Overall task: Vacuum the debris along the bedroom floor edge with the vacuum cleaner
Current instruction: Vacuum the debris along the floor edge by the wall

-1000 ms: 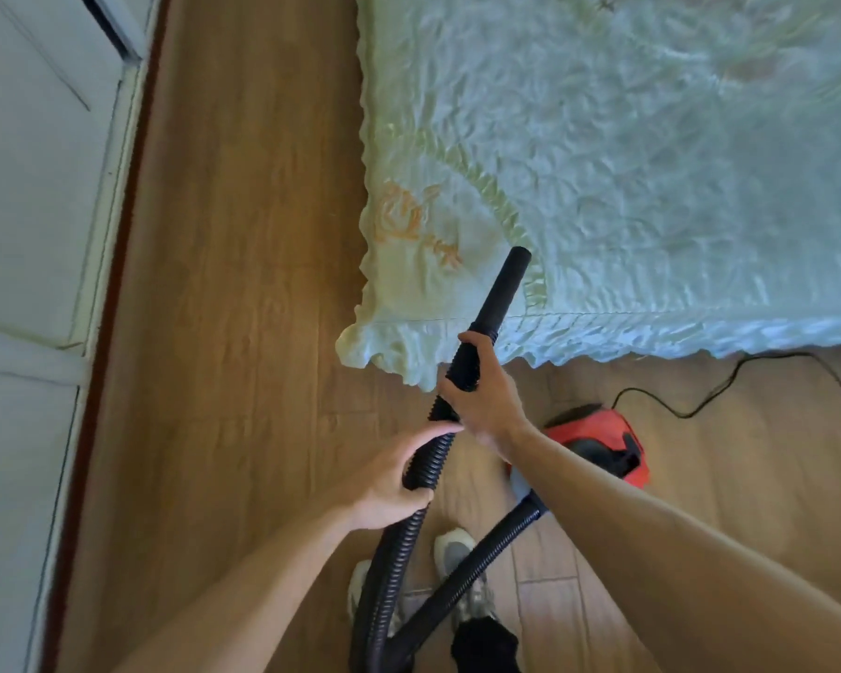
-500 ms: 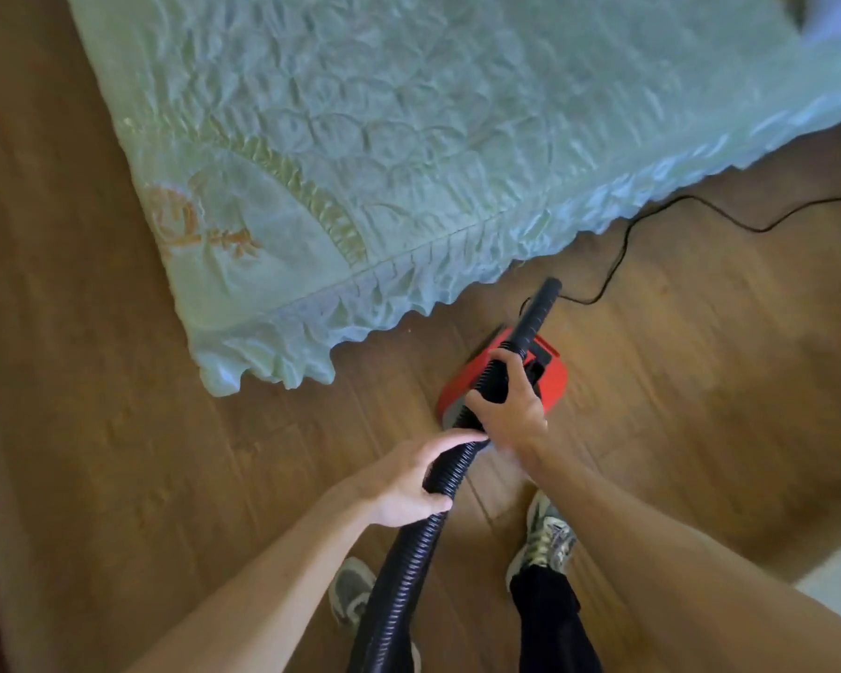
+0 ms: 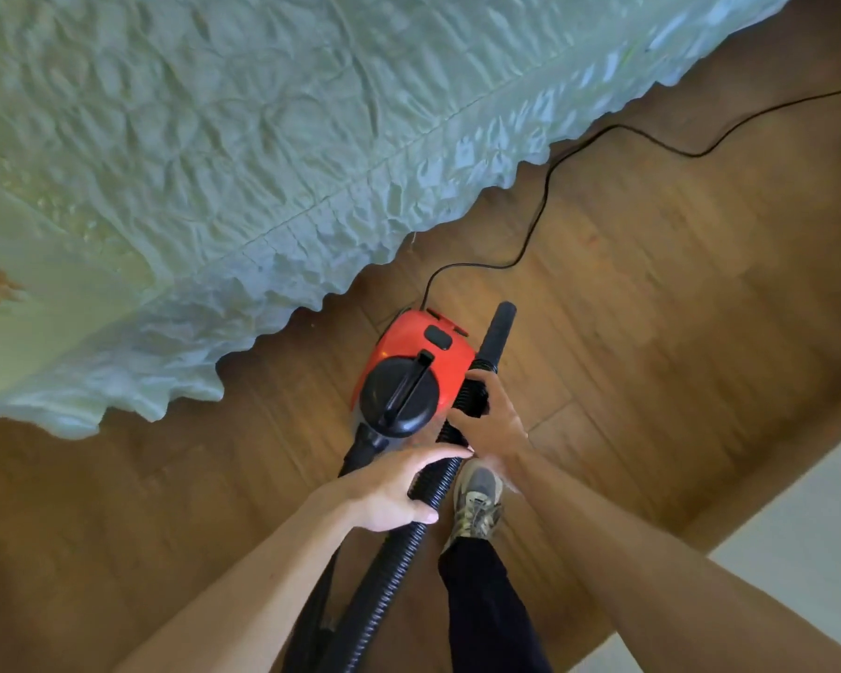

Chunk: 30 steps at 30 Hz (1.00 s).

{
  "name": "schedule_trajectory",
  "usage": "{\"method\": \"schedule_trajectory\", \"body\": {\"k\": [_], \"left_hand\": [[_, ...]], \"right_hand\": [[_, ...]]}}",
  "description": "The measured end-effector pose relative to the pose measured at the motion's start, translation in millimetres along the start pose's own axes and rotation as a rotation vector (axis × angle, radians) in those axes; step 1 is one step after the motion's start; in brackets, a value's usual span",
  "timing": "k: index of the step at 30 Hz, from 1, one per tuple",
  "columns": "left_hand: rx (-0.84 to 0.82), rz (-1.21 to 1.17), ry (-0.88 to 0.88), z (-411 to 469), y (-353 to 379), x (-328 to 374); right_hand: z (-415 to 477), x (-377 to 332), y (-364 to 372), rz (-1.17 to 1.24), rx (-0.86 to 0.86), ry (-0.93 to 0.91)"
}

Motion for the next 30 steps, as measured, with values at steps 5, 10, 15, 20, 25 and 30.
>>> {"method": "schedule_trajectory", "body": {"k": [5, 10, 15, 20, 25, 30], "left_hand": [[-0.04, 0.029, -0.03, 41.0, 10.5, 19.2], [-0.093, 0.024, -0.065, 76.8, 21.2, 30.1], [-0.09, 0.016, -0.053, 95.2, 31.3, 32.5], [-0.01, 0.078, -0.117, 110.2, 41.5, 7.6], [0.037, 0.031, -0.177, 120.7, 47.1, -16.7], [0.036, -0.007, -0.205, 132.3, 49.0, -40.4]], "right_hand": [[27.8, 16.0, -36.5, 0.032, -0.03, 0.074], [56.0, 33.3, -61.5, 0.078, -0.081, 0.139], [73.8, 53.5, -67.2, 0.084, -0.087, 0.204], [90.5, 63.5, -63.2, -0.022, -0.195, 0.212], [116.5, 60.3, -48.1, -0.408, -0.349, 0.044], [147.0, 50.6, -23.9, -0.906, -0.443, -0.151]]}}
Point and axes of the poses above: each hand's wrist, its own z-axis towards the middle knuckle, its own y-axis out of the palm, x = y × z, the point moved 3 cm from there along z, towards the middle knuckle, and after that the axes turned 7 degrees about x, right-handed, at the moved point
